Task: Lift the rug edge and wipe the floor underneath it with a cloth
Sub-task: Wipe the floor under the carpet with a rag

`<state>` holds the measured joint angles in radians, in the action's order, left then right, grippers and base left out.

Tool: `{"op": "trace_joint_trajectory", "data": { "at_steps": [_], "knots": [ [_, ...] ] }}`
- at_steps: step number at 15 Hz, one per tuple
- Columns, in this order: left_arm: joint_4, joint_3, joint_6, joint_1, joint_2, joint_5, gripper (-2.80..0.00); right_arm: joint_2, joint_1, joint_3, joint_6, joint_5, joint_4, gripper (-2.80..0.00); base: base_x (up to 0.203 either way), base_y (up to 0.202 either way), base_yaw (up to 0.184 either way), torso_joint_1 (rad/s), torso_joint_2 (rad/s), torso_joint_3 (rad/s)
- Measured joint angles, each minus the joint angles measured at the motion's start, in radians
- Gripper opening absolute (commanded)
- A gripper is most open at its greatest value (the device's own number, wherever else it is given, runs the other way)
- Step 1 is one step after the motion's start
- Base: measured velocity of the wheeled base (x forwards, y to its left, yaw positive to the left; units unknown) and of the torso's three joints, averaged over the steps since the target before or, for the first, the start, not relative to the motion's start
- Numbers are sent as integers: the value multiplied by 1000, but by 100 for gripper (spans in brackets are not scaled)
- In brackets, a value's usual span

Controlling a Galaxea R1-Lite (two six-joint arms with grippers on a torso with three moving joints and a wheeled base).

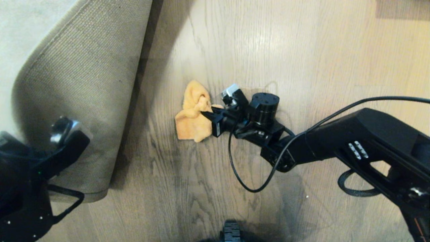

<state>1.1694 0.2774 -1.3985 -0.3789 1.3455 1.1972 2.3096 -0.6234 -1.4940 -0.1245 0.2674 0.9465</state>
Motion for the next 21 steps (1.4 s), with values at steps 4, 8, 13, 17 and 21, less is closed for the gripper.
{"op": "trace_joint_trajectory", "data": {
  "at_steps": [4,8,13,17,21],
  "knots": [
    [0,0,0,0,0,0,-280,-10,53,-134,1,2,-92,-280,0,0,0,0,0,0],
    [0,1,-1,0,0,0,-280,-32,81,-173,1,-2,-130,-280,0,0,0,0,0,0],
    [0,6,-1,0,0,0,-280,-61,78,-44,0,-8,-84,-280,0,0,0,0,0,0],
    [0,8,-1,0,0,0,-280,-109,54,202,2,-7,13,-280,0,0,0,0,0,0],
    [0,5,-2,0,0,0,-280,-178,0,494,2,-7,139,-280,0,0,0,0,0,0]
  ]
}}
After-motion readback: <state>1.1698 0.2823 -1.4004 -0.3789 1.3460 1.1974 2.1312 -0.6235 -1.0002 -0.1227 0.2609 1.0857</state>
